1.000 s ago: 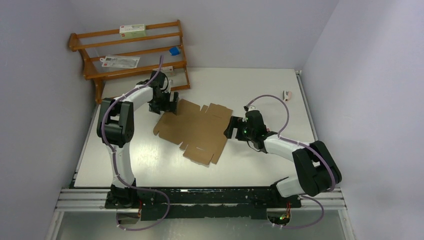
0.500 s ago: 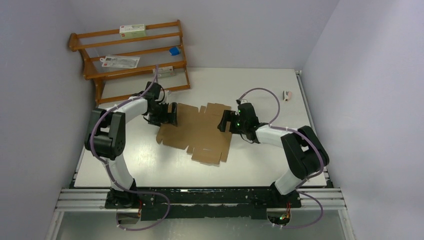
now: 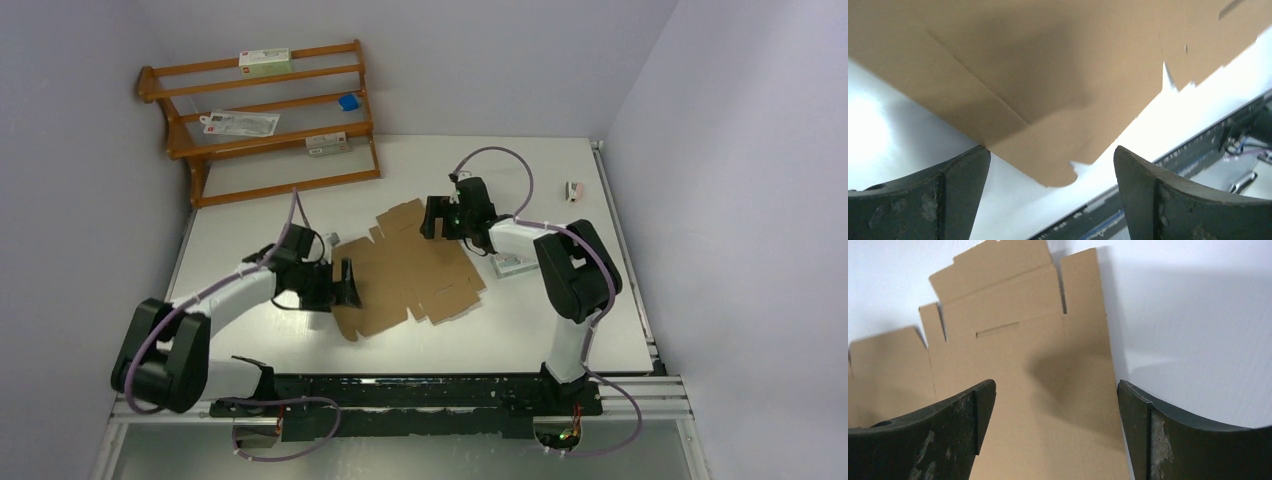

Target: Fold the paper box

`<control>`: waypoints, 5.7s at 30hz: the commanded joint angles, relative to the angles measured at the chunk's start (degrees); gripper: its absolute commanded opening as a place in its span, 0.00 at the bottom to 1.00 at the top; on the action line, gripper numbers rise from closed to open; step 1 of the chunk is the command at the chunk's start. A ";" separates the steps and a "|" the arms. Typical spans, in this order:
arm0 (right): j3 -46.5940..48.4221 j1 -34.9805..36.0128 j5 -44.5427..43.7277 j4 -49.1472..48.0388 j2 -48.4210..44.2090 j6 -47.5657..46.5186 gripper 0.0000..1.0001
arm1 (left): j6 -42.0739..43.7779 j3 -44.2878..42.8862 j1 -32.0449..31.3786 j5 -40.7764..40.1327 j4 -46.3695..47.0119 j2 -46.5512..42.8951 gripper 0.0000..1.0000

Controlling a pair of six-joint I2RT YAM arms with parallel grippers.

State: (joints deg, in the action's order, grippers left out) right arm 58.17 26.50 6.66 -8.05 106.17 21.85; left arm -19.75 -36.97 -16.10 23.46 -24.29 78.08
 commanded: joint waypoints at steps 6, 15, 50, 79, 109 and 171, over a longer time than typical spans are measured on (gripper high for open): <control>10.36 0.99 3.19 2.89 3.45 -5.83 0.97 | -15.23 7.37 -12.11 -0.92 1.41 -15.69 0.98; -0.50 0.04 -6.24 9.92 -11.64 -0.26 1.00 | -8.41 -5.74 -11.85 -10.46 -10.57 -18.54 0.98; -30.41 -0.09 -6.92 6.83 -34.86 14.15 1.00 | 0.41 -25.69 -5.37 -6.63 10.97 27.79 0.98; 3.42 0.00 -0.42 6.06 -3.42 1.66 1.00 | -10.33 0.41 -9.29 -17.27 2.76 -13.54 0.98; -14.59 -13.48 -3.34 6.17 -21.19 1.65 1.00 | 8.29 -28.59 10.48 -6.84 -3.65 12.80 0.98; 21.39 -3.15 44.22 16.45 5.76 -30.40 0.83 | 19.04 -30.25 8.72 10.90 -1.37 19.11 0.05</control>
State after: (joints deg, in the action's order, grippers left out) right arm 75.61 22.68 46.63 3.90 109.38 -5.96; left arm -2.09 -67.02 -7.05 32.49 -27.97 99.72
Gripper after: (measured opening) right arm 0.852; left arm 0.059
